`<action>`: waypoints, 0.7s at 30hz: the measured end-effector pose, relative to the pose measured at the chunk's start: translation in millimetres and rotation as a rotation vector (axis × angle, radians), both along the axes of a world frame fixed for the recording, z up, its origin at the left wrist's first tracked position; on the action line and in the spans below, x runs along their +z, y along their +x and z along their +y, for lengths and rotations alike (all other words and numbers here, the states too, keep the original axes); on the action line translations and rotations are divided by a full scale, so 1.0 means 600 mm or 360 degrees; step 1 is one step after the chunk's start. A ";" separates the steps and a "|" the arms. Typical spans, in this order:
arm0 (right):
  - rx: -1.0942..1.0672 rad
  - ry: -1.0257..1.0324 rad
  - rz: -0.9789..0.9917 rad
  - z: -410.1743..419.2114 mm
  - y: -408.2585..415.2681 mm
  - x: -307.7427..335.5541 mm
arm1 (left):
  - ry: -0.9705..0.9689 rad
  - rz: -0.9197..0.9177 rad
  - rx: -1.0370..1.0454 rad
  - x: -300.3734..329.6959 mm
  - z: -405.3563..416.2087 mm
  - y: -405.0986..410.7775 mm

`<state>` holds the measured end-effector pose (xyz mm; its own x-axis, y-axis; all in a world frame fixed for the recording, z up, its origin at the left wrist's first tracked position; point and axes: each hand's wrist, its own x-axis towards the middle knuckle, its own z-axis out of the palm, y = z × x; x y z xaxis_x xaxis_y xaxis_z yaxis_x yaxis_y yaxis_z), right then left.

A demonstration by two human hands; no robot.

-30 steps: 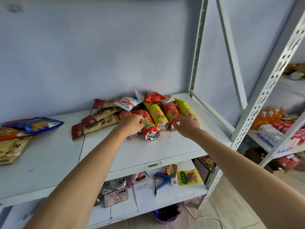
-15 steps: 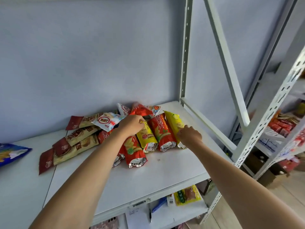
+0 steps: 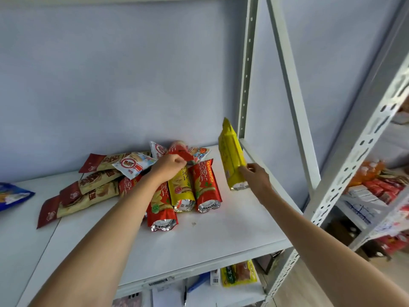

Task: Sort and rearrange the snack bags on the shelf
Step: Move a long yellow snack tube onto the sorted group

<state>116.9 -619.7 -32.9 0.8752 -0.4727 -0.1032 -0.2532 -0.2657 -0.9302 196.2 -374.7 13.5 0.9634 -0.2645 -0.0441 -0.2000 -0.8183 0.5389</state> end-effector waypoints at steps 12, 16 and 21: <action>0.0830 0.1099 -0.0067 0.019 -0.051 0.037 | -0.1759 0.0682 0.0165 0.072 -0.082 -0.039; 0.0799 0.1036 -0.0057 0.021 -0.058 0.039 | -0.1835 0.0481 0.0133 0.075 -0.084 -0.055; 0.0388 0.0488 -0.0091 0.031 -0.065 0.036 | -0.1597 0.0166 0.0355 0.077 -0.087 -0.071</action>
<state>77.6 -601.2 -11.4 0.9664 -0.2049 -0.1550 -0.1624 -0.0194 -0.9865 153.9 -426.7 59.7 0.9991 -0.0418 0.0123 -0.0121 0.0049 0.9999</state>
